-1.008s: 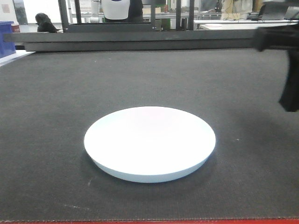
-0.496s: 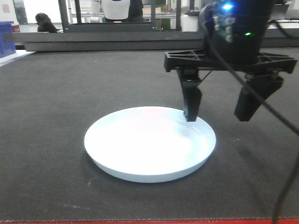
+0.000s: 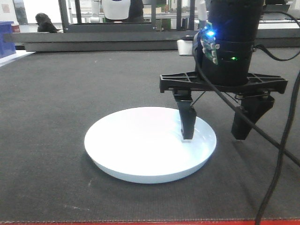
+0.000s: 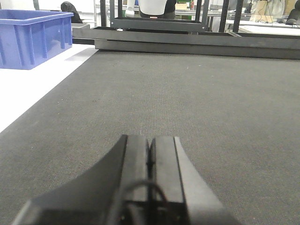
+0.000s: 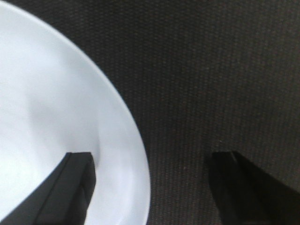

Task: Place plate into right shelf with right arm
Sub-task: 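Lower the open right gripper onto the rim of the white plate, then close the right gripper on the plate rim and lift it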

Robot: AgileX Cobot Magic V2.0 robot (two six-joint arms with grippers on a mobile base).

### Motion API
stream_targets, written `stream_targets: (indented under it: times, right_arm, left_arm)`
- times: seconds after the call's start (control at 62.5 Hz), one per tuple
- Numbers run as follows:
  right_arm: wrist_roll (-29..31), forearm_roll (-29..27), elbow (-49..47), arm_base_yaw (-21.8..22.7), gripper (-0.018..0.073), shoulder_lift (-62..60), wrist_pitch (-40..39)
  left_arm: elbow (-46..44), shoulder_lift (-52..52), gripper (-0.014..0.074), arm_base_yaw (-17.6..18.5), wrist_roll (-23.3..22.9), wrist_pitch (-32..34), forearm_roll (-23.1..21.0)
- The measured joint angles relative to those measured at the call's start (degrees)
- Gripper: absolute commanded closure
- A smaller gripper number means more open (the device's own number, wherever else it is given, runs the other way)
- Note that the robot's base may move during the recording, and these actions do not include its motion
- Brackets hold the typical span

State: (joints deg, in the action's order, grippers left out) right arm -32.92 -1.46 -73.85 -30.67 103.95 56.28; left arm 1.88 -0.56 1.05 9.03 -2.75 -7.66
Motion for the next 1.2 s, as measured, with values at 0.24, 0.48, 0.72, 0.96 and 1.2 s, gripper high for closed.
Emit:
stream_targets:
  times: [0.24, 0.48, 0.72, 0.96, 1.2]
  right_arm:
    - [-1.7, 0.0, 0.0, 0.0, 0.0270, 0.3, -0.5]
    - [-1.7, -0.2, -0.1, 0.0, 0.0506, 0.1, -0.5]
    - [0.2, -0.4, -0.1, -0.1, 0.0505, -3.0, 0.6]
    - [10.0, 0.5, 1.2, 0.5, 0.0505, -13.2, 0.1]
    - [21.1, 0.3, 11.9, 5.8, 0.0505, -27.7, -10.3]
  left_arm:
    - [0.0, 0.0, 0.0724, 0.0, 0.0, 0.0, 0.0]
    - [0.0, 0.0, 0.0724, 0.0, 0.0, 0.0, 0.0]
    - [0.0, 0.0, 0.0724, 0.0, 0.0, 0.0, 0.0]
    - [0.0, 0.0, 0.0724, 0.0, 0.0, 0.0, 0.0]
    - [0.0, 0.0, 0.0724, 0.0, 0.0, 0.0, 0.0]
